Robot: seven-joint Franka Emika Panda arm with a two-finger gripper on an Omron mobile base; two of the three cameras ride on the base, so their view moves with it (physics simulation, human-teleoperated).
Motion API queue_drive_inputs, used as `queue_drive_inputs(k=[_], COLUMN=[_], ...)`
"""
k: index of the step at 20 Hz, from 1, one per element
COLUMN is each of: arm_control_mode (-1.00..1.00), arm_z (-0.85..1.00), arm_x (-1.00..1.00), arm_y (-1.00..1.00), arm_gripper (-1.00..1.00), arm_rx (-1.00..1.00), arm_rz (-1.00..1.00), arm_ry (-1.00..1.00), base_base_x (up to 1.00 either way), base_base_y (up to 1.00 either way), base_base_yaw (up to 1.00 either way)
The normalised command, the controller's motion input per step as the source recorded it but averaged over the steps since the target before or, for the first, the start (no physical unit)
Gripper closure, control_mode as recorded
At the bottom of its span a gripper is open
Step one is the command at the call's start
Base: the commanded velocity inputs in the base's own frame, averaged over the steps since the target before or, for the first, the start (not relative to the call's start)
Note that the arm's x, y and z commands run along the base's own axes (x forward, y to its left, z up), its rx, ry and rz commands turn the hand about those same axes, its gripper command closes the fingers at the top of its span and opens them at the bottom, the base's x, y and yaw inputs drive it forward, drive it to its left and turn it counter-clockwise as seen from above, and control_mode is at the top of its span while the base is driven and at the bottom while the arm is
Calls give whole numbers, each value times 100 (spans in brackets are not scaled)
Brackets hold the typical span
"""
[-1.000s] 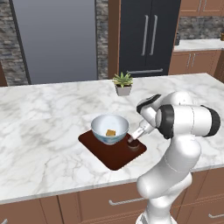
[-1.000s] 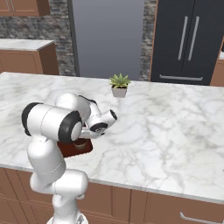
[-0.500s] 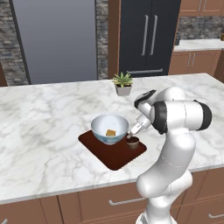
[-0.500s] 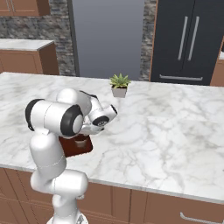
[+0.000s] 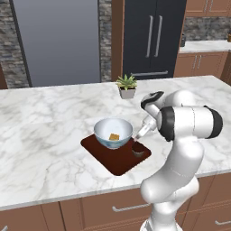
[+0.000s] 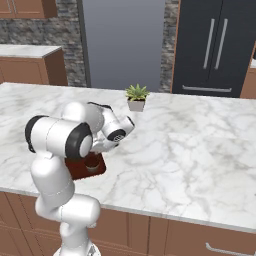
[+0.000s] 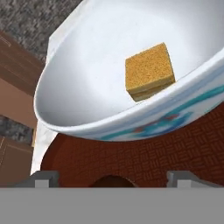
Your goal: Place the bowl with cake and the cupcake onto the tray.
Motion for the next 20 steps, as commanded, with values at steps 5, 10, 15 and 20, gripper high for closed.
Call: queue_drive_inputs(k=[5,10,15,20], arm_control_mode=[-100,-100,-100,-100], arm_z=[40,28,15,32], arm_x=[-42,-52,-52,-42], arm_y=[0,0,0,0], arm_gripper=[-100,-100,-100,-100], arm_rx=[0,-13,-24,-15], arm_rz=[0,-1,-9,-14], arm_ry=[-6,-12,-16,-16], base_base_x=[0,0,0,0], base_base_y=[0,0,0,0], base_base_yaw=[0,0,0,0])
